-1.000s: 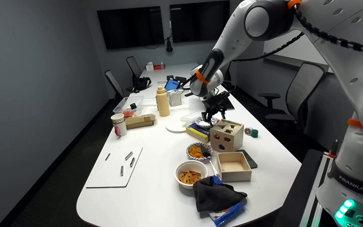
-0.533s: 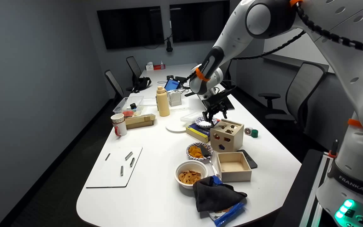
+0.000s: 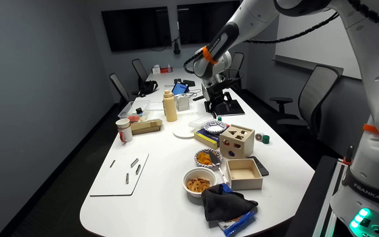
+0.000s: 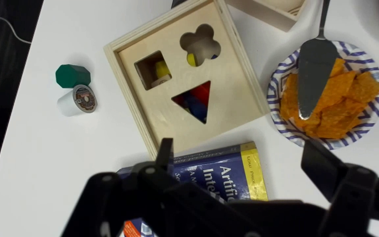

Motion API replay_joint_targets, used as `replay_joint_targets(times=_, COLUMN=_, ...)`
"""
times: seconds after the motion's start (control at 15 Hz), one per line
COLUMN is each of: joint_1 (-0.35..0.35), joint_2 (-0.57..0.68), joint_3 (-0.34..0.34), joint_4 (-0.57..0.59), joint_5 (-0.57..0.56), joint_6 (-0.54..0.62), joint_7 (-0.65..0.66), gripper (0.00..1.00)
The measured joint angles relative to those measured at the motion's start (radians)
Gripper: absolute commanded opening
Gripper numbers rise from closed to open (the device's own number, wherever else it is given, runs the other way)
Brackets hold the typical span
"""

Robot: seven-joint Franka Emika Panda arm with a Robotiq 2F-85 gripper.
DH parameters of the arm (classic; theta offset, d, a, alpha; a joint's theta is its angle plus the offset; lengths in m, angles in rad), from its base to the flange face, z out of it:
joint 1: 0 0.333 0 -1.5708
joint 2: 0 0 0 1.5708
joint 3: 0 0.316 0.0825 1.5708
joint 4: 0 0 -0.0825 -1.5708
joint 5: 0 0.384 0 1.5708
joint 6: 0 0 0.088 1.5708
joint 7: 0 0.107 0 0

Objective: Slide closed the lid of the toy box

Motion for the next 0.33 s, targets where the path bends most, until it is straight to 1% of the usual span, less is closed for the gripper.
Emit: replay_joint_targets(times=0.33, joint_1=0.001, joint_2=-0.137, joint_3=0.023, joint_4=-0.098, joint_5=0.001, joint_6=-0.005, joint_7=-0.023, gripper=1.0)
